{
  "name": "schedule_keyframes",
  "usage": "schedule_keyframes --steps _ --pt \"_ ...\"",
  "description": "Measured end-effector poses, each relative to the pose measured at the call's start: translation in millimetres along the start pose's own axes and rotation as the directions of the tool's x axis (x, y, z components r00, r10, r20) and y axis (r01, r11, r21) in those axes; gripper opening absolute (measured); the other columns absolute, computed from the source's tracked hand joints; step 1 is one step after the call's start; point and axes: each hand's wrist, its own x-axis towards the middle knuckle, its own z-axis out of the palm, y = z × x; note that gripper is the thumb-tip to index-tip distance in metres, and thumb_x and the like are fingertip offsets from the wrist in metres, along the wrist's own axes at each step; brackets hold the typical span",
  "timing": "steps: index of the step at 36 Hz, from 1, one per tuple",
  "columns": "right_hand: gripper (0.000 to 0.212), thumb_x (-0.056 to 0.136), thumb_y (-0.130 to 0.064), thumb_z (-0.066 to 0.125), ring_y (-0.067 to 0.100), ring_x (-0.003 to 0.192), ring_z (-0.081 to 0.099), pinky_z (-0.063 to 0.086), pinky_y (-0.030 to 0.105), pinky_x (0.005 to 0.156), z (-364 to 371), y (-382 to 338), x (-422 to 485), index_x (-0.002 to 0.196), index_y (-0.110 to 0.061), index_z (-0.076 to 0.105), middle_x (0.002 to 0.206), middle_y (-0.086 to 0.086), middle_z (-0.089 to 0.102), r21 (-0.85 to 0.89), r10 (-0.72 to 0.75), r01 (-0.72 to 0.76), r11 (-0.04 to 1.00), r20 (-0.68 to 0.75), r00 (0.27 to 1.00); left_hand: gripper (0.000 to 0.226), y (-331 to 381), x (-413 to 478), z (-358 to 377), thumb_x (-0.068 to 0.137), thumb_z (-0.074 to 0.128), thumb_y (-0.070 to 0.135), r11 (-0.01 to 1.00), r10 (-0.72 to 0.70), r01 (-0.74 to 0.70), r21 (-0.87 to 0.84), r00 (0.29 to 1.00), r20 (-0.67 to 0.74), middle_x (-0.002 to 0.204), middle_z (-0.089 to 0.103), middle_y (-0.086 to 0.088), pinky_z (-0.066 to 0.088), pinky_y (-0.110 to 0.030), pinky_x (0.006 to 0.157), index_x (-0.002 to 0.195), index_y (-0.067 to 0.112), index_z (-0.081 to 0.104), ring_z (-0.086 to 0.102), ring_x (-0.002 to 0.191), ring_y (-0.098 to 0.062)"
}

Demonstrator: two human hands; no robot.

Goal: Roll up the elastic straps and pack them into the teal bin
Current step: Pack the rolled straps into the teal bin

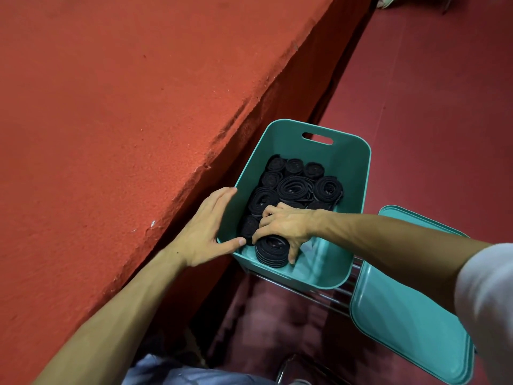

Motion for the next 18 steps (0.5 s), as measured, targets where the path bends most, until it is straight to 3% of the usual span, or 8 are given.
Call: schedule_keyframes --steps 4,7,12,16,18 --pt "0.101 0.054 -0.057 0.088 0.018 0.119 0.029 0.02 0.031 0.087 3 0 3 0.141 -0.041 0.039 0.126 -0.008 0.052 -0.053 0.014 -0.016 0.998 -0.04 0.999 0.101 1 0 0 0.077 0.053 0.066 1.0 -0.009 0.009 0.004 1.0 0.01 0.157 0.021 -0.007 0.005 -0.01 0.114 0.154 0.01 0.02 0.016 0.145 -0.011" --pt "0.1 0.057 -0.053 0.088 0.02 0.119 0.031 0.022 0.032 0.085 0 -7 -1 0.141 -0.04 0.038 0.125 -0.004 0.051 -0.103 0.031 -0.034 0.994 -0.034 0.999 0.102 2 0 0 0.076 0.053 0.066 1.0 -0.021 0.021 -0.004 1.0 0.016 0.157 0.02 -0.006 0.01 -0.019 0.117 0.155 0.011 0.019 0.017 0.146 -0.015" --pt "0.095 0.058 -0.042 0.088 0.023 0.118 0.034 0.03 0.038 0.091 -2 -9 1 0.14 -0.037 0.039 0.122 0.0 0.049 -0.152 0.043 -0.051 0.987 -0.058 0.997 0.102 3 -1 -1 0.076 0.052 0.067 1.0 -0.031 0.031 -0.003 0.999 0.03 0.157 0.02 -0.006 0.01 -0.02 0.117 0.155 0.011 0.018 0.016 0.147 -0.015" --pt "0.098 0.056 -0.053 0.088 0.021 0.118 0.033 0.029 0.038 0.091 -3 -6 0 0.138 -0.038 0.039 0.122 -0.003 0.049 -0.133 0.058 -0.064 0.989 -0.055 0.997 0.102 4 0 -1 0.077 0.052 0.066 0.999 -0.036 0.037 -0.006 0.999 0.034 0.156 0.021 -0.007 0.01 -0.021 0.117 0.155 0.011 0.018 0.017 0.146 -0.016" --pt "0.102 0.052 -0.06 0.087 0.02 0.118 0.033 0.028 0.036 0.09 -3 -4 1 0.139 -0.04 0.038 0.123 -0.004 0.049 -0.115 0.056 -0.062 0.991 -0.053 0.997 0.101 3 0 -2 0.077 0.052 0.067 0.999 -0.036 0.036 -0.002 0.999 0.032 0.156 0.021 -0.007 0.007 -0.015 0.116 0.155 0.011 0.018 0.016 0.145 -0.013"
